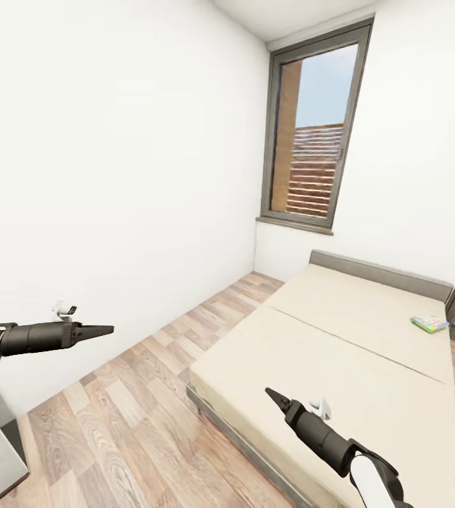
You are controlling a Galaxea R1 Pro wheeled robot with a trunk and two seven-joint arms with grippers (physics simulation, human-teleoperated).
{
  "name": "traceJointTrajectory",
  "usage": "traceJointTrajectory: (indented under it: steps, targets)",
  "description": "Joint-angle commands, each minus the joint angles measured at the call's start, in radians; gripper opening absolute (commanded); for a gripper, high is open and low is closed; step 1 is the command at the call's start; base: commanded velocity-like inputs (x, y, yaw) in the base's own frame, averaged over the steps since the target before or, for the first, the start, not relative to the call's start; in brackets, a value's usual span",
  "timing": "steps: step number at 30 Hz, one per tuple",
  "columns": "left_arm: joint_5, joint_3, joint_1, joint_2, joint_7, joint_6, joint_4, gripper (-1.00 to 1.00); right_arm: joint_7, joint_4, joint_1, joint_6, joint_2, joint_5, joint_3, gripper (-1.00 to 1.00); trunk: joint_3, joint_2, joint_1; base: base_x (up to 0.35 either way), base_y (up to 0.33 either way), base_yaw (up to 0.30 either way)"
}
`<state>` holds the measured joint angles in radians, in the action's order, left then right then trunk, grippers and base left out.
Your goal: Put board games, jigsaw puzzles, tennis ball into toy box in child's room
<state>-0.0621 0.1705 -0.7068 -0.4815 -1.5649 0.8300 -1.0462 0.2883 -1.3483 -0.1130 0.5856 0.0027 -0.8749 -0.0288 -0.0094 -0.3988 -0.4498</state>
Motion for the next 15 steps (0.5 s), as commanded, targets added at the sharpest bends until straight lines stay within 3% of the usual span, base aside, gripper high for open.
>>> traceJointTrajectory:
  steps: [1,6,15]
  targets:
    - [0.000,0.000,0.000,0.000,-0.004,0.011,0.000,1.00,0.002,0.000,0.000,0.007,0.000,-0.004,-0.002,1.00,-0.001,-0.001,0.000,-0.156,-0.081,0.012]
    - [0.001,0.000,0.000,0.000,-0.003,0.011,0.000,1.00,0.002,0.000,0.000,0.007,0.001,-0.004,0.001,1.00,-0.001,-0.001,0.000,-0.136,-0.107,0.126]
    - [0.001,0.000,0.000,0.000,-0.003,0.011,0.000,1.00,0.001,0.000,0.000,0.007,0.000,-0.003,0.008,1.00,-0.001,-0.001,0.000,-0.028,-0.026,0.254]
